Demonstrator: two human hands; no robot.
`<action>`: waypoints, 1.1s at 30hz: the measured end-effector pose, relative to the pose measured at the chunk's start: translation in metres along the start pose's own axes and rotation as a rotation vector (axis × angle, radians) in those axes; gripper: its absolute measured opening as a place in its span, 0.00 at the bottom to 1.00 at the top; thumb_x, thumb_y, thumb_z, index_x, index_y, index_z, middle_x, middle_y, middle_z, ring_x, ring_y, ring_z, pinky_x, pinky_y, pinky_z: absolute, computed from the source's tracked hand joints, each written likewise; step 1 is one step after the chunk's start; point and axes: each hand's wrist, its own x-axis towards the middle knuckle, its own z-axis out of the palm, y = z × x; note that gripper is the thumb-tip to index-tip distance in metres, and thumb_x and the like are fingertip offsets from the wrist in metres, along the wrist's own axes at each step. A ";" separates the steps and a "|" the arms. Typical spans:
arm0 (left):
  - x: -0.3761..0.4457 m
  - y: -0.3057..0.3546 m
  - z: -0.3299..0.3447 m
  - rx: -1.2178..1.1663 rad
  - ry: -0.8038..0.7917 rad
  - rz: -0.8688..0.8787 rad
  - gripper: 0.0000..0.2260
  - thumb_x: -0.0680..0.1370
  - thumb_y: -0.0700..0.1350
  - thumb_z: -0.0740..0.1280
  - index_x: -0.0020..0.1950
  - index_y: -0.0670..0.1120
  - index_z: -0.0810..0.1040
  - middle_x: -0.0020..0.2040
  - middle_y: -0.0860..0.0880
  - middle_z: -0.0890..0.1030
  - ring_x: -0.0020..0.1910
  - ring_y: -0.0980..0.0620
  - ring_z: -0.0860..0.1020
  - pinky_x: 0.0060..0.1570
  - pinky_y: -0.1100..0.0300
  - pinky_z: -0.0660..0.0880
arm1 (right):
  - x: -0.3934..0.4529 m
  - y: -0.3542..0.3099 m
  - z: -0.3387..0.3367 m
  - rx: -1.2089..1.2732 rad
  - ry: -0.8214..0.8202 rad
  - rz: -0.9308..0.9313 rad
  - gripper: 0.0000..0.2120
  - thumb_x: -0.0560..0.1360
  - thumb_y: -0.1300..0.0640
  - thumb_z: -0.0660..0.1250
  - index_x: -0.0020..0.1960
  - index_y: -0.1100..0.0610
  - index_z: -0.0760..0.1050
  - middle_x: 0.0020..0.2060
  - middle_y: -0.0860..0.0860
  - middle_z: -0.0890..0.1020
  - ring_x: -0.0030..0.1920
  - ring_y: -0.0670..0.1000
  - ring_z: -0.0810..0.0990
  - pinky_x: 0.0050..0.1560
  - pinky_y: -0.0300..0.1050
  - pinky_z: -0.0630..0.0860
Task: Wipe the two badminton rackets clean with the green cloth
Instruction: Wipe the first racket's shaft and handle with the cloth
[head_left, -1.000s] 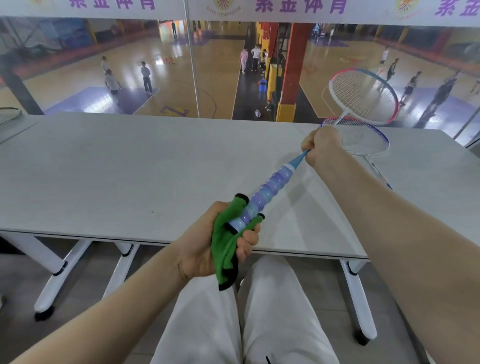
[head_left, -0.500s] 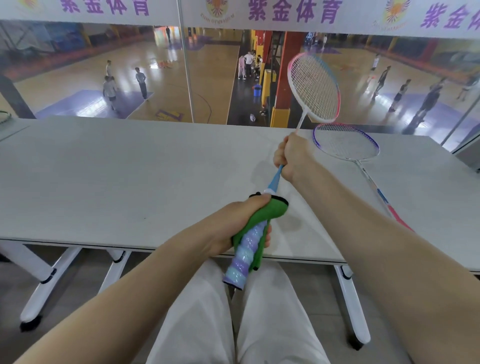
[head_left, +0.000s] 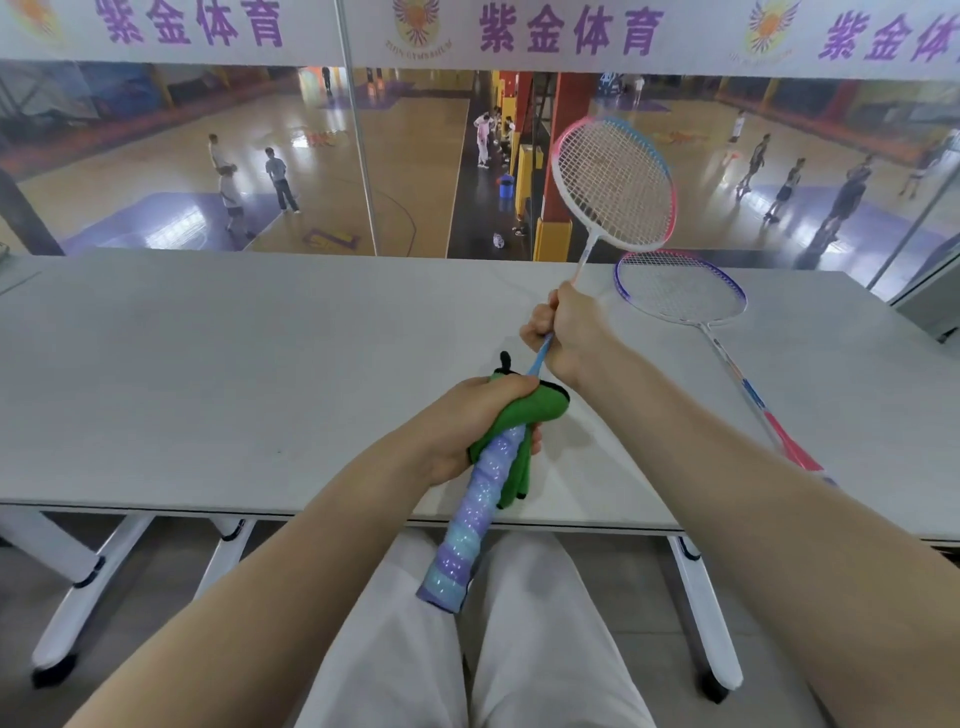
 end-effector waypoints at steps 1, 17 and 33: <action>0.001 0.002 -0.002 -0.001 0.017 0.017 0.09 0.79 0.46 0.66 0.46 0.40 0.79 0.36 0.43 0.81 0.36 0.47 0.81 0.40 0.57 0.79 | -0.002 0.002 0.000 -0.074 -0.049 0.008 0.18 0.85 0.53 0.50 0.37 0.55 0.63 0.24 0.50 0.65 0.21 0.47 0.62 0.26 0.38 0.68; 0.015 -0.002 -0.028 -0.293 0.413 0.299 0.10 0.80 0.46 0.65 0.45 0.42 0.80 0.29 0.46 0.79 0.30 0.48 0.78 0.32 0.56 0.77 | -0.061 0.032 -0.039 -0.778 -0.604 0.258 0.29 0.80 0.38 0.59 0.59 0.65 0.76 0.46 0.62 0.81 0.45 0.60 0.83 0.53 0.55 0.81; 0.047 -0.006 -0.080 -0.580 0.543 0.310 0.07 0.76 0.44 0.70 0.41 0.44 0.78 0.31 0.48 0.78 0.31 0.51 0.78 0.39 0.55 0.79 | -0.097 0.045 -0.051 -1.090 -0.612 -0.066 0.07 0.79 0.51 0.62 0.48 0.55 0.71 0.34 0.51 0.76 0.27 0.51 0.71 0.28 0.44 0.69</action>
